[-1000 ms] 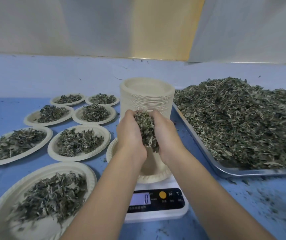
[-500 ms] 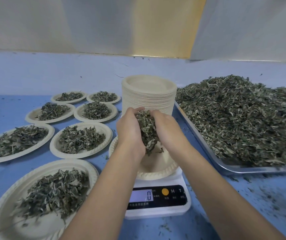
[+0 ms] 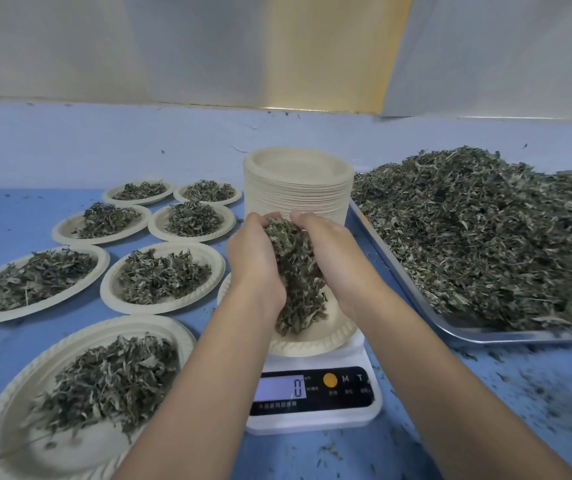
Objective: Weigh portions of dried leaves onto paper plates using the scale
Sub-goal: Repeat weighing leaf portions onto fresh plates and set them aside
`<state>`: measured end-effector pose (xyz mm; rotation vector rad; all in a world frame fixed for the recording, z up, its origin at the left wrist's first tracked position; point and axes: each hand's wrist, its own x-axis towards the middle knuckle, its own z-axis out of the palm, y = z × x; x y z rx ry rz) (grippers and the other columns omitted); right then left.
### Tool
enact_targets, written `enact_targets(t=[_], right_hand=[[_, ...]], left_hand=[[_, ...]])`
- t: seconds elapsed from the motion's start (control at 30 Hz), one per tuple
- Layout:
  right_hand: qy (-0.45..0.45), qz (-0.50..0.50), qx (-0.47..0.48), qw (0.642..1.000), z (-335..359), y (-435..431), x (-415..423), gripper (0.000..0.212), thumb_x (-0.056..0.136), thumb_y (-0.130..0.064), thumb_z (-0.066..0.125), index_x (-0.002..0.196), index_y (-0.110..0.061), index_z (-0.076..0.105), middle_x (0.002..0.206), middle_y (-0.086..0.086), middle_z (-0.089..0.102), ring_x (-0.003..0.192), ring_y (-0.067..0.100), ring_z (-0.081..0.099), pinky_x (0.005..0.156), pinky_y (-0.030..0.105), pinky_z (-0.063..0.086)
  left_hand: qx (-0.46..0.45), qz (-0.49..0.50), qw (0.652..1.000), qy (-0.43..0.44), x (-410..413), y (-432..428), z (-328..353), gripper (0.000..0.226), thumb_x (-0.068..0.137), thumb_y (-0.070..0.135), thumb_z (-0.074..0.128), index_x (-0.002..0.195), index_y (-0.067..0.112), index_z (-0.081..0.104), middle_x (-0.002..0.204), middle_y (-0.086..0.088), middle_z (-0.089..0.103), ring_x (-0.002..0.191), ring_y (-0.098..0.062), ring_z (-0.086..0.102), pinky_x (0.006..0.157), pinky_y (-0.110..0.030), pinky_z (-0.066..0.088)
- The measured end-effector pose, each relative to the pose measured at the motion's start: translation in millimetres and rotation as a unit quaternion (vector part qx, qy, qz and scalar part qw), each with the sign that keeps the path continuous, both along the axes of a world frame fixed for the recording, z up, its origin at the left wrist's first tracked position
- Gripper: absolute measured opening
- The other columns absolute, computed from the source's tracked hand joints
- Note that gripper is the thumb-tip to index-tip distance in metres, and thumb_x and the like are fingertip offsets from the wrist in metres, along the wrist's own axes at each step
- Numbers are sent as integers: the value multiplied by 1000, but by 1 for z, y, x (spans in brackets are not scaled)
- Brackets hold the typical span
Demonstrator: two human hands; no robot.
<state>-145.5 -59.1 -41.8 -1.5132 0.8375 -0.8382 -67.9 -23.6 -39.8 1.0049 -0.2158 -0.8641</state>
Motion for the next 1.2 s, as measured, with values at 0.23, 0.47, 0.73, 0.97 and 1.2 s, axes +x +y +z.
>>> enact_targets(t=[0.23,0.47,0.73,0.97,1.2], right_hand=[[42,16,-17,999,3,-6,-5,12,86,-42,59,86,-30,61,100,-12,62,98,9,58,69,24,40],[34,-2,-54,998,-3,-6,-2,7,83,-32,66,87,-28,69,94,-8,69,93,10,62,82,28,50],[71,1,-130,989,-10,-12,-2,21,79,-9,67,64,-23,68,66,-13,67,75,12,62,80,35,52],[88,-2,-147,985,-5,-13,-6,19,81,-19,59,68,-24,73,75,-9,73,88,12,66,81,30,50],[27,-35,-161,986,-4,-10,-5,24,86,-11,59,96,-31,68,87,-19,63,80,2,58,80,25,49]], left_hand=[[-4,41,999,17,8,3,5,28,92,14,44,73,16,65,70,-5,66,63,-22,63,61,-31,54],[4,43,999,-1,9,3,6,27,92,15,43,75,16,64,75,-6,65,68,-23,62,66,-33,53],[-8,62,998,7,19,6,9,24,91,16,44,76,16,63,77,-5,66,65,-22,62,62,-30,53],[-36,49,998,9,25,5,10,24,93,18,42,76,17,60,74,-3,64,65,-20,62,54,-26,51],[-42,0,998,37,25,5,9,20,93,18,42,85,14,60,72,-3,63,61,-19,61,46,-24,52]])
